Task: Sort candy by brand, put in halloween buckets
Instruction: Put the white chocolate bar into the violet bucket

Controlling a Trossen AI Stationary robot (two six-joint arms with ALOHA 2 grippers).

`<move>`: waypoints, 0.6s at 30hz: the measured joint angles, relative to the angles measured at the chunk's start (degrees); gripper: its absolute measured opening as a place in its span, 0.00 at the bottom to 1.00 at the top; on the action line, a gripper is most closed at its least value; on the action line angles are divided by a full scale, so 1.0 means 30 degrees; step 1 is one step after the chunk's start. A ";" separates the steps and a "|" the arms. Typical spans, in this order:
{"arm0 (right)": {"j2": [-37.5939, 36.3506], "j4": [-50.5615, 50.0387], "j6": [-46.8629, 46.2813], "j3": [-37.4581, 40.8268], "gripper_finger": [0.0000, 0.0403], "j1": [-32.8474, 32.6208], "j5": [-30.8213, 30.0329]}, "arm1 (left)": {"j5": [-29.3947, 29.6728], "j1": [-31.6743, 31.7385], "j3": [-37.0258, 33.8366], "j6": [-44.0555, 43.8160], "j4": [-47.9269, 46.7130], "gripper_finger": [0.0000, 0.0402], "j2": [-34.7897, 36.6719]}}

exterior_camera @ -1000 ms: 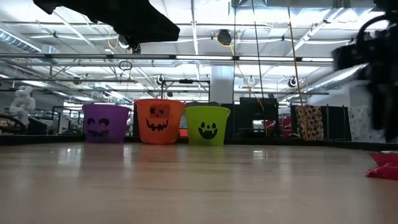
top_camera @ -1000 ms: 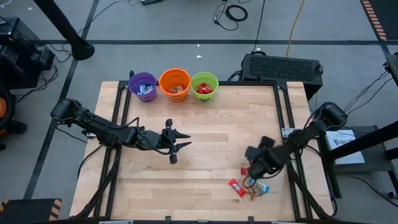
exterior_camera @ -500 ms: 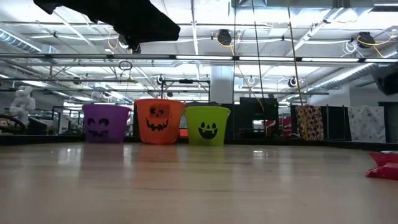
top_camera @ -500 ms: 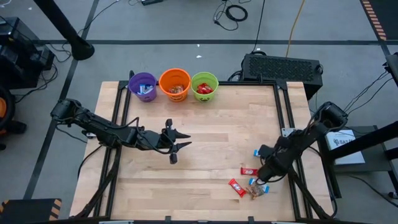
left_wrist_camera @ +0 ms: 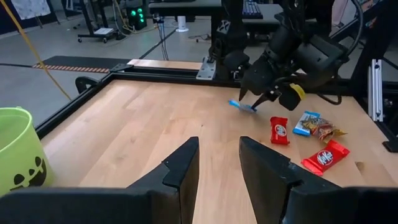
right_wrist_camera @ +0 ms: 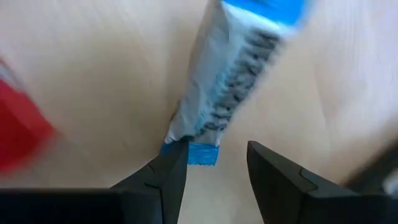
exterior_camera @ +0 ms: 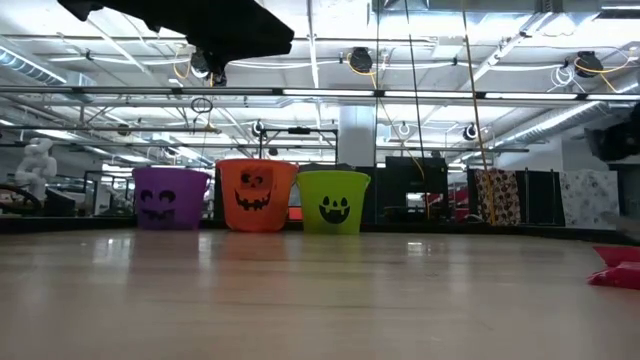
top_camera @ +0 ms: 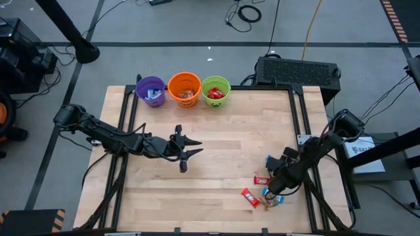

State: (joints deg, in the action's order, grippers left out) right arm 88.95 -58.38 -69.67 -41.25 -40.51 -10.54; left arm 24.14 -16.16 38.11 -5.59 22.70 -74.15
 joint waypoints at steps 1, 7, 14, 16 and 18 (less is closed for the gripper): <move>0.0000 0.0285 -0.0008 -0.0112 0.40 0.0007 -0.0599 | 0.0000 0.0000 0.0000 0.0039 0.0000 0.31 0.0000; -0.0036 -0.1072 0.0456 -0.2084 0.40 0.0138 -0.3623 | 0.0002 0.0001 0.0000 0.0191 0.0112 0.31 0.0000; -0.0069 -0.0501 0.2517 -0.3003 0.40 -0.1253 -0.4199 | -0.0012 0.0000 0.0000 0.0664 0.0141 0.31 0.0000; -0.0072 0.1555 0.3835 -0.2368 0.40 -0.1709 -0.4788 | -0.0022 0.0000 0.0000 0.0671 0.0131 0.31 0.0000; -0.0073 0.3249 0.5134 -0.1633 0.40 -0.1808 -0.5152 | -0.0030 0.0000 0.0000 0.0667 0.0134 0.31 0.0000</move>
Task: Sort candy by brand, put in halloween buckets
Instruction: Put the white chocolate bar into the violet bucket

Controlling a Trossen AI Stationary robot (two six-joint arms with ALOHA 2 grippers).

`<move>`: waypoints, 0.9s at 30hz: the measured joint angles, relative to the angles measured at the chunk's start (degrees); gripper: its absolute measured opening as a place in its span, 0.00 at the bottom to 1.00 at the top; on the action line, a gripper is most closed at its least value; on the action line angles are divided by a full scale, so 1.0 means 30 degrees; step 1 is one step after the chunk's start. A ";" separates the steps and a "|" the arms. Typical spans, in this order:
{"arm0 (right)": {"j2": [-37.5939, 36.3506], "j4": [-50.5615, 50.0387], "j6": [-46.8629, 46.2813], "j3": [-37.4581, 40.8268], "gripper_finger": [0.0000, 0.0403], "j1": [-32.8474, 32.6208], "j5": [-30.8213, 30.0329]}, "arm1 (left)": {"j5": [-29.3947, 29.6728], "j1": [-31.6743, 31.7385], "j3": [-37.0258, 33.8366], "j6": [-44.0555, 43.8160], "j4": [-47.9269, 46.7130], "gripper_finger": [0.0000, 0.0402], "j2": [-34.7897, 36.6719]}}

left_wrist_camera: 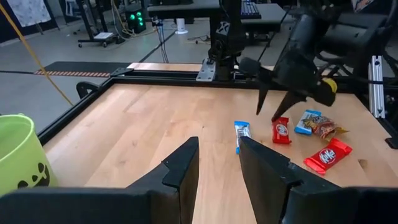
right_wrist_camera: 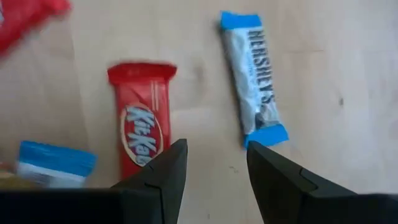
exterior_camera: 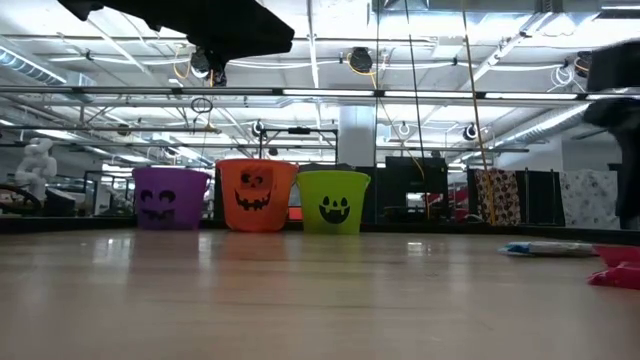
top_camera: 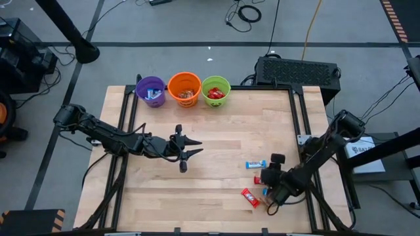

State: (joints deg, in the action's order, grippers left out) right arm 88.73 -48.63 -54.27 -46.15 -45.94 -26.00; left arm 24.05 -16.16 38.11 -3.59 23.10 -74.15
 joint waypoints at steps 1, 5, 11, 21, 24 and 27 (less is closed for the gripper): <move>0.0006 0.0378 0.0556 0.0324 0.40 0.0070 0.0003 | -0.0006 0.0000 0.0000 -0.0003 -0.0010 0.31 0.0000; -0.0021 0.0083 0.2481 0.1042 0.40 0.0991 -0.0285 | -0.0024 0.0000 0.0000 -0.0040 -0.0006 0.31 0.0000; -0.0325 -0.0320 0.5443 0.0932 0.40 0.3235 0.1097 | -0.0057 0.0000 0.0000 -0.0005 -0.0007 0.31 0.0000; -0.0459 0.0900 1.0757 0.1100 0.40 0.6482 0.4362 | -0.0108 0.0004 0.0000 0.0409 -0.0016 0.31 0.0000; -0.0459 0.1617 1.1407 0.1100 0.40 0.7129 0.5446 | -0.0108 0.0004 0.0000 0.0456 -0.0018 0.31 0.0000; -0.0459 0.2355 1.1905 0.1100 0.40 0.7602 0.6920 | -0.0108 0.0000 0.0000 0.0456 -0.0018 0.31 0.0000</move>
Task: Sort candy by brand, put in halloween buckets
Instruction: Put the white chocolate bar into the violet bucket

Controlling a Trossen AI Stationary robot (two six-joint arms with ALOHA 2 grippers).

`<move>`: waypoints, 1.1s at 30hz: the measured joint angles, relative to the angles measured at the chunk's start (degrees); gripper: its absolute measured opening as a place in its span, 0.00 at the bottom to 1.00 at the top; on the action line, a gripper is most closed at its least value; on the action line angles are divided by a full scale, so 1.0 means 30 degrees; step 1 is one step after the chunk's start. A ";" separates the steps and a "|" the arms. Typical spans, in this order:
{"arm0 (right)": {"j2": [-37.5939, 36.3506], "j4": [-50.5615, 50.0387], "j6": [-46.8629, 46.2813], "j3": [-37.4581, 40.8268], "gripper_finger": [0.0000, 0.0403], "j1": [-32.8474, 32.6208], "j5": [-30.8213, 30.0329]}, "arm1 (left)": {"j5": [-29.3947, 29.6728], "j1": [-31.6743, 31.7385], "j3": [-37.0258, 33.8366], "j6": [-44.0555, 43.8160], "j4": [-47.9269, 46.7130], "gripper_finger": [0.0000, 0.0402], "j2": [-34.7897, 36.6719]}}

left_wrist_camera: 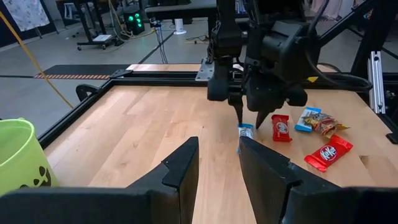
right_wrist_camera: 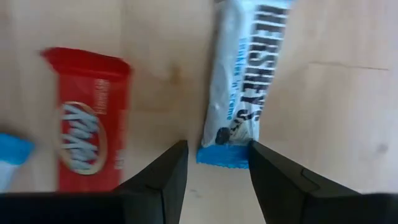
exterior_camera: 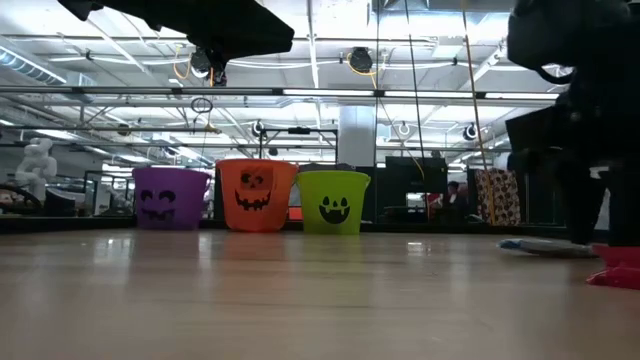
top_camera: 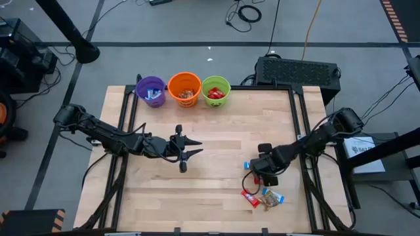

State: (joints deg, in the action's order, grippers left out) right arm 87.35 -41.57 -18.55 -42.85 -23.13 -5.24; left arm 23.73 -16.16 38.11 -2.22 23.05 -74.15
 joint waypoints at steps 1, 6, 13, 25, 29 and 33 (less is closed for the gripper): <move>0.0000 0.0143 0.0016 0.0000 0.40 0.0102 0.0379 | 0.0000 0.0000 0.0000 0.0000 0.0000 0.31 0.0000; 0.0000 0.0308 -0.0817 0.0000 0.40 0.0188 0.0809 | -0.0007 0.0005 0.0000 -0.0007 0.0000 0.31 0.0000; 0.0000 0.0272 -0.2606 -0.0016 0.40 0.0188 0.0868 | -0.0007 0.0000 0.0000 -0.0007 -0.0007 0.31 0.0000; 0.0006 -0.1360 -0.4136 -0.0823 0.41 -0.0614 -0.0301 | -0.0007 0.0002 0.0000 0.0007 -0.0013 0.31 0.0000; 0.0056 -0.1136 -0.4708 -0.0758 0.43 -0.0548 -0.0196 | -0.0008 0.0003 0.0000 0.0015 -0.0015 0.31 0.0000; 0.0162 -0.0876 -0.5178 -0.0611 0.43 -0.0548 -0.0089 | -0.0012 0.0005 0.0000 0.0022 -0.0015 0.31 0.0000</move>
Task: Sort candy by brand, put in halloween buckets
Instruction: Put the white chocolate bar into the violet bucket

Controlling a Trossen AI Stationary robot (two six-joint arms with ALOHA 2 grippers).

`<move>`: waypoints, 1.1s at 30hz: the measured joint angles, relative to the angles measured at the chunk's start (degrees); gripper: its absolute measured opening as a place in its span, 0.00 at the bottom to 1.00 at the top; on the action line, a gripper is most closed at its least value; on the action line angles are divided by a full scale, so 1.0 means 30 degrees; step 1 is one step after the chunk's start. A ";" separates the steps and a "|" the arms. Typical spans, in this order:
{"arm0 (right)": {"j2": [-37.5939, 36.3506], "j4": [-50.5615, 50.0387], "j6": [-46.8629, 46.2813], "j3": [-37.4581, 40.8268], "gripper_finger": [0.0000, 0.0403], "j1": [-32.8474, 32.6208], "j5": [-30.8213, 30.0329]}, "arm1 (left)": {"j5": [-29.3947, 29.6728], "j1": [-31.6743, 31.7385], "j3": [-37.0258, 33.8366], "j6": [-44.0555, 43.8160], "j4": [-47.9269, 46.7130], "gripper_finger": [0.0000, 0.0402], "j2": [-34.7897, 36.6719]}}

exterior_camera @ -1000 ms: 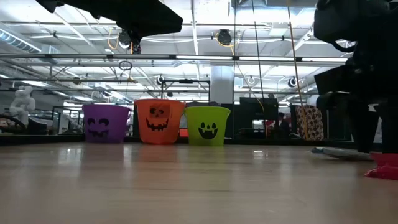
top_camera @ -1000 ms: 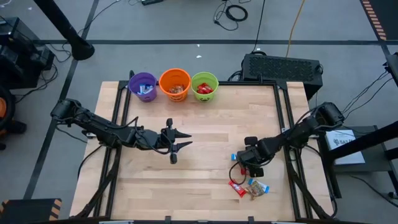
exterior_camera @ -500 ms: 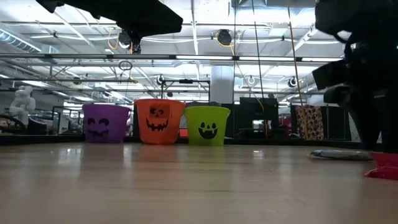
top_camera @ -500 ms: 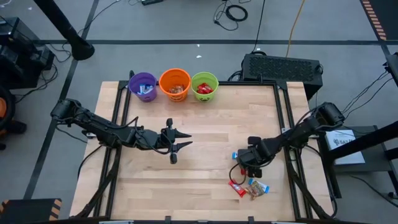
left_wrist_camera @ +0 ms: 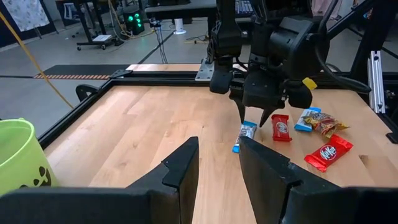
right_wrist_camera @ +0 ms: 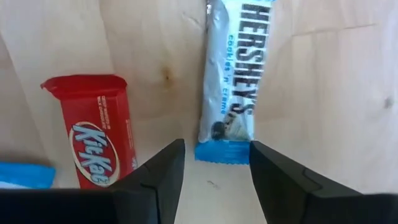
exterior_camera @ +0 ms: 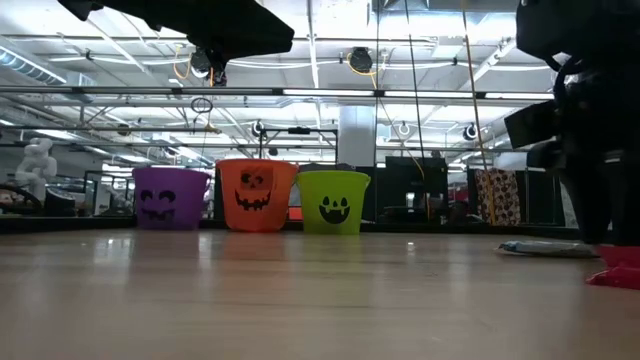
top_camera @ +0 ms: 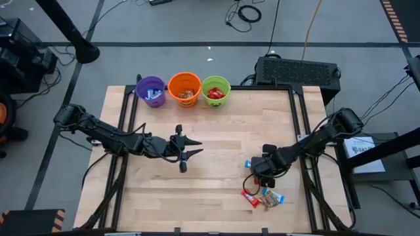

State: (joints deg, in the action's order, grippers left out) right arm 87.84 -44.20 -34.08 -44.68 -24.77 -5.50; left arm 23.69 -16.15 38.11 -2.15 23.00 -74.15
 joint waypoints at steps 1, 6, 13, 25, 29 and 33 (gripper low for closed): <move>-0.0002 0.0259 -0.0086 0.0153 0.42 0.0000 0.0120 | 0.0001 -0.0002 0.0000 0.0000 0.0000 0.31 0.0000; -0.0075 0.1429 -0.0438 0.0963 0.39 0.0000 0.0791 | -0.0325 0.0002 0.0000 0.0007 0.0000 0.31 0.0000; -0.0075 0.1900 -0.0313 0.1070 0.28 -0.0015 0.0884 | -0.0407 0.0002 0.0000 0.0015 0.0015 0.31 0.0000; -0.0046 0.2229 -0.0054 0.1084 0.01 -0.0203 0.0238 | -0.0403 -0.0005 0.0000 0.0015 0.0022 0.31 0.0000; -0.0329 0.1830 -0.0080 0.0933 0.00 -0.0308 -0.0256 | -0.0403 -0.0004 0.0000 0.0015 0.0022 0.31 0.0000; -0.1472 0.1341 0.0171 0.0027 0.00 -0.0422 -0.1252 | -0.0403 -0.0001 0.0000 0.0361 0.0026 0.31 0.0000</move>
State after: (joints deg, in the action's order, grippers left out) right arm 83.42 -40.17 -33.57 -44.60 -26.04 -9.26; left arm 22.48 -16.15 38.11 -1.07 23.08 -74.15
